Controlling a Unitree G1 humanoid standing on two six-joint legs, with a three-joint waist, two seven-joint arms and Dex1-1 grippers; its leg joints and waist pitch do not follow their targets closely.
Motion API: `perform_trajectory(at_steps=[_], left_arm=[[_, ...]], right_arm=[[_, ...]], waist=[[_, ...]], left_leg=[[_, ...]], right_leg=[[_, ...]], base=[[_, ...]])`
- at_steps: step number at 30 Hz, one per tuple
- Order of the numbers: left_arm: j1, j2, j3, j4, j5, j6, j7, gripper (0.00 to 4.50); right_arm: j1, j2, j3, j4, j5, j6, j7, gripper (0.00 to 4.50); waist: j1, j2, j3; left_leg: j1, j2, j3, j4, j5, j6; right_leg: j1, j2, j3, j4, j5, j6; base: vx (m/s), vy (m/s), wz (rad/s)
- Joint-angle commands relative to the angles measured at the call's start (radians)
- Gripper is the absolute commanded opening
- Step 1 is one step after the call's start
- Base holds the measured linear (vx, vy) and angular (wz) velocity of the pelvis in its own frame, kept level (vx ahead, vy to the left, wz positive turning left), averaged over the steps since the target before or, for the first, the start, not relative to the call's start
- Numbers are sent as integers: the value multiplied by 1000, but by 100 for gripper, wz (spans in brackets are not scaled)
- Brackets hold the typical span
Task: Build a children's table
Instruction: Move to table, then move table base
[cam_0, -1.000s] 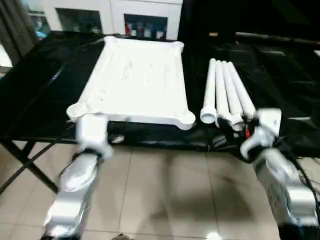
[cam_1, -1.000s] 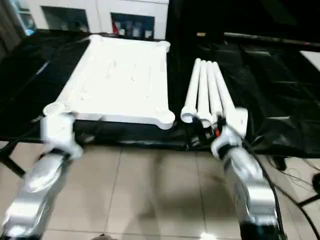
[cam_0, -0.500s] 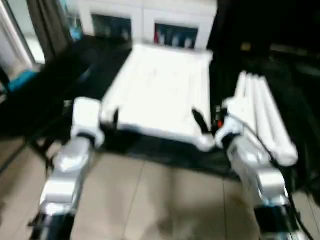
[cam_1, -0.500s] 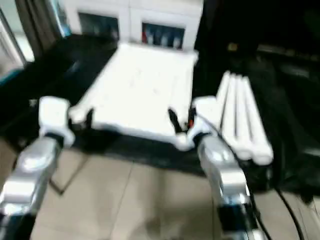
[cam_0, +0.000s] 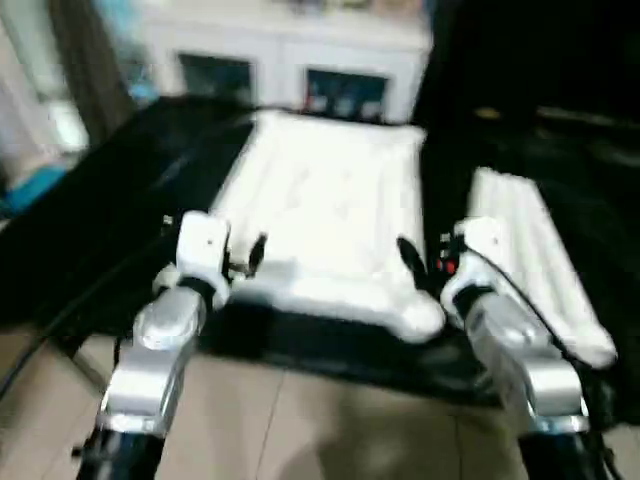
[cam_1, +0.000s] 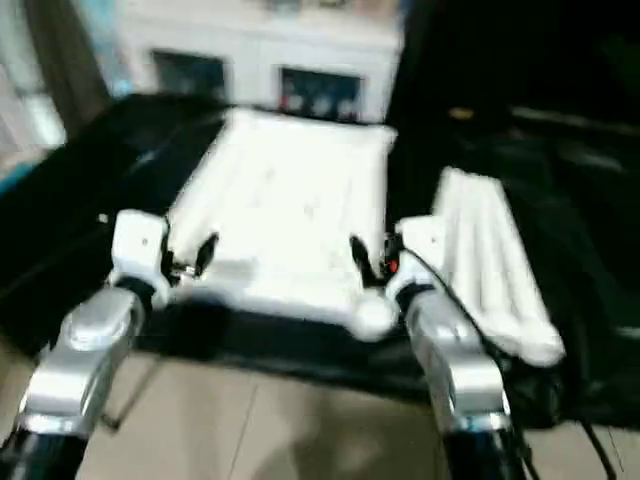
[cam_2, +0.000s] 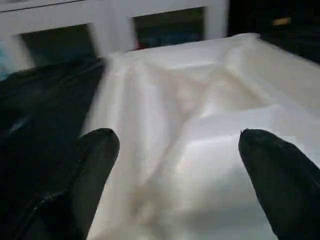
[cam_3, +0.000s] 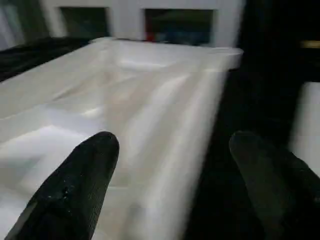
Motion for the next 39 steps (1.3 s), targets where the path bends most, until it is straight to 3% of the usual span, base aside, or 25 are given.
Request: perform_trajectory(at_steps=[1,2,3,4,5,6,7,8,9,10,12,14,15,16,17,18,19,20,21,24,28,31,32,35,39], left_arm=[[-9,-9,-27,-10,3,-3,-16,443],[-10,-7,-29,-10,4,-2,-23,443],[-12,1,-35,-9,13,1,-27,443],[-12,1,-35,-9,13,1,-27,443],[-14,10,-38,0,27,-2,-26,443],[-14,10,-34,3,24,-5,-29,443],[-14,10,-34,3,24,-5,-29,443],[-14,8,-32,3,20,-4,-31,443],[-10,12,-30,-5,16,-4,-40,443],[-8,13,-30,-9,16,-4,-42,443],[-5,16,-30,-15,18,-2,-44,443],[-4,18,-30,-18,14,-2,-48,443],[-2,20,-31,-21,12,-8,-52,443],[4,18,-22,-35,-28,-18,-85,443],[9,26,-24,-49,-54,-23,-127,443],[14,38,-30,-60,-74,-27,-172,443],[20,51,-37,-72,-95,-31,-221,443],[28,82,-55,-88,-124,-59,-311,443],[29,108,-72,-96,-138,-57,-370,443],[26,155,-108,-107,-158,-41,-471,443],[9,264,-191,-160,-235,65,-712,443],[-11,322,-251,-171,-247,98,-815,443],[-16,335,-268,-172,-244,100,-838,443],[-36,372,-322,-173,-220,125,-903,427],[-49,403,-365,-185,-200,158,-941,405]], right_arm=[[-1,-13,-23,-2,-8,6,-4,398],[-6,-21,-16,7,-28,-2,0,398],[-11,-17,-21,10,-25,2,3,398],[-11,-17,-21,10,-25,2,3,398],[-15,-17,-20,13,-23,4,3,398],[-16,-19,-15,20,-25,5,5,398],[-16,-19,-15,20,-25,5,5,398],[-15,-21,-12,24,-25,5,8,398],[-13,-18,-9,27,-22,4,12,398],[-13,-16,-10,27,-18,4,14,398],[-18,-16,-6,27,-21,2,21,398],[-25,-19,-3,30,-26,-1,31,398],[-30,-22,-2,32,-23,0,45,398],[-36,-37,9,24,-11,-3,93,398],[-36,-55,24,12,-2,-10,141,398],[-35,-74,39,0,5,-21,184,398],[-34,-94,52,-11,13,-31,228,398],[-34,-134,71,-34,42,-35,321,398],[-37,-158,77,-47,58,-26,368,398],[-43,-201,84,-62,78,-9,442,398],[-70,-302,100,-78,100,8,583,398],[-73,-356,126,-110,113,19,680,398],[-72,-374,134,-120,115,17,708,398],[-64,-442,166,-145,110,20,794,398],[-48,-493,186,-168,109,28,854,398]], waist=[[40,-3,-55],[39,-12,-73],[35,-5,-88],[35,9,-81],[28,33,-76],[20,81,-71],[20,81,-71],[-36,128,-79],[-46,103,-94],[-41,104,-92],[-43,76,-91],[-43,40,-83],[-26,-31,-75],[26,-19,-70],[29,-22,-73],[35,-13,-70],[29,6,-70],[32,38,-85],[20,53,-86],[19,42,-97],[29,45,-73],[25,45,-56],[21,41,-44],[21,38,-43],[25,35,-53]], left_leg=[[-58,-9,-63,38,-267,70],[-167,-4,-133,120,-46,110],[-233,-18,-164,136,99,90],[-229,-10,-168,119,150,84],[-230,4,-170,47,256,104],[-170,25,-162,-45,300,143],[-170,25,-162,-45,300,143],[-40,155,-290,-100,5,294],[8,181,-315,-91,-17,356],[5,178,-322,-85,-10,392],[3,150,-286,-68,175,500],[-29,109,-235,-69,164,488],[-143,-14,-148,-21,-23,355],[-174,-39,-152,85,-49,234],[-213,-30,-171,93,66,150],[-209,-25,-175,68,125,120],[-195,0,-175,1,227,92],[-160,30,-168,-45,328,103],[-157,47,-177,-40,347,115],[-137,58,-175,-30,380,117],[-127,71,-158,-62,27,56],[-121,73,-146,-78,-125,27],[-113,73,-143,-87,-239,-1],[-109,76,-147,-95,-262,-22],[-115,78,-139,-93,-145,7]], right_leg=[[108,-163,159,-196,-493,-187],[189,-196,177,-177,-526,-228],[196,-140,139,-132,-163,-275],[172,-129,109,-139,-90,-299],[154,-79,47,-139,-49,-297],[123,-8,-16,-149,-120,-205],[123,-8,-16,-149,-120,-205],[23,55,-40,14,-210,-74],[-16,40,-22,42,-200,-54],[-24,35,-14,60,-184,-34],[-82,21,8,85,-61,86],[-74,-1,43,19,48,67],[34,-39,107,-105,32,47],[99,-160,179,-171,-240,-5],[133,-140,155,-146,-266,-42],[123,-123,140,-140,-211,-51],[98,-82,106,-107,5,-93],[71,-44,63,-80,208,-103],[58,-12,56,-49,338,-97],[46,-16,62,-36,481,-158],[38,-35,66,-73,150,-228],[32,-43,70,-94,-59,-215],[27,-52,76,-113,-277,-182],[30,-62,81,-129,-409,-136],[35,-57,80,-122,-294,-136]], base=[[202,-64,-14],[202,-64,-14],[186,-40,-8],[170,-23,-5],[170,-23,-5],[194,22,1],[215,47,-9],[215,47,-9],[212,34,-10],[185,20,7],[159,1,4],[96,-71,-3],[73,-121,7],[76,-134,-3],[76,-134,-3],[78,-96,-11],[78,-50,-2],[78,-50,-2],[83,-2,-5],[59,20,-4],[0,0,0],[-37,16,2],[-57,20,2],[-18,3,-1],[0,0,0]])
